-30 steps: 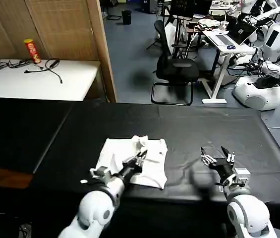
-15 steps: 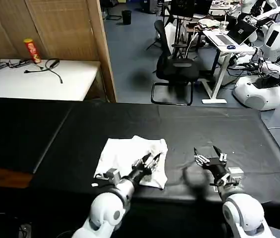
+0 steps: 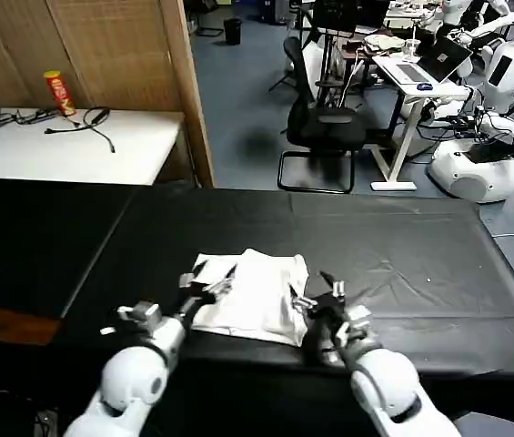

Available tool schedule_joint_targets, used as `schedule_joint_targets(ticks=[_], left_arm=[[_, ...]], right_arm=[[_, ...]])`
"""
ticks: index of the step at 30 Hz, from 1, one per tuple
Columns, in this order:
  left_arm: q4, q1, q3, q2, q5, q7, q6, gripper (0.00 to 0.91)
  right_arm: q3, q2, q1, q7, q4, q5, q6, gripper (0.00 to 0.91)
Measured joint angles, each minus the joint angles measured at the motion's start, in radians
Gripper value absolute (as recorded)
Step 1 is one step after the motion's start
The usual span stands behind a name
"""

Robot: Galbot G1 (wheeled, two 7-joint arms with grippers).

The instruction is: Fold and organize the clothes.

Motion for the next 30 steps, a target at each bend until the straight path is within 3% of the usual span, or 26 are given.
schedule_joint_targets(ticks=[4,6,15,25,26,28,29,30], left_arm=[[0.033,0.014,-0.030,0.005,0.034,0.017,-0.027,0.878],[0.052,0.012,-0.040,0.002,0.039,0.018,-0.035,0.878],[0.123,-0.003,-0.063,-0.015,-0.073,0.030,-0.028,0.878],[0.180,-0.006,-0.080,-0.038,-0.229,0.030,-0.030,0.858],[0.184,-0.006,-0.083,-0.038,-0.233,0.029,-0.031,0.819],[0.188,-0.001,-0.088,-0.036,-0.260,0.024,-0.031,0.371],[0.187,0.002,-0.089,-0.036,-0.270,0.023,-0.030,0.039],[0.187,0.005,-0.091,-0.036,-0.279,0.023,-0.027,0.000]], right_arm=[[0.006,0.028,-0.004,0.055,-0.016,-0.082,-0.050,0.878],[0.018,0.046,-0.011,0.071,-0.016,-0.089,-0.050,0.878],[0.094,0.091,-0.075,0.005,0.087,0.096,0.057,0.878],[0.148,0.070,-0.128,-0.005,0.178,0.138,0.090,0.878],[0.151,0.070,-0.131,-0.006,0.182,0.139,0.091,0.878],[0.155,0.069,-0.133,-0.006,0.186,0.139,0.091,0.878],[0.156,0.069,-0.133,-0.006,0.187,0.140,0.091,0.878],[0.156,0.070,-0.132,-0.006,0.188,0.140,0.092,0.878]])
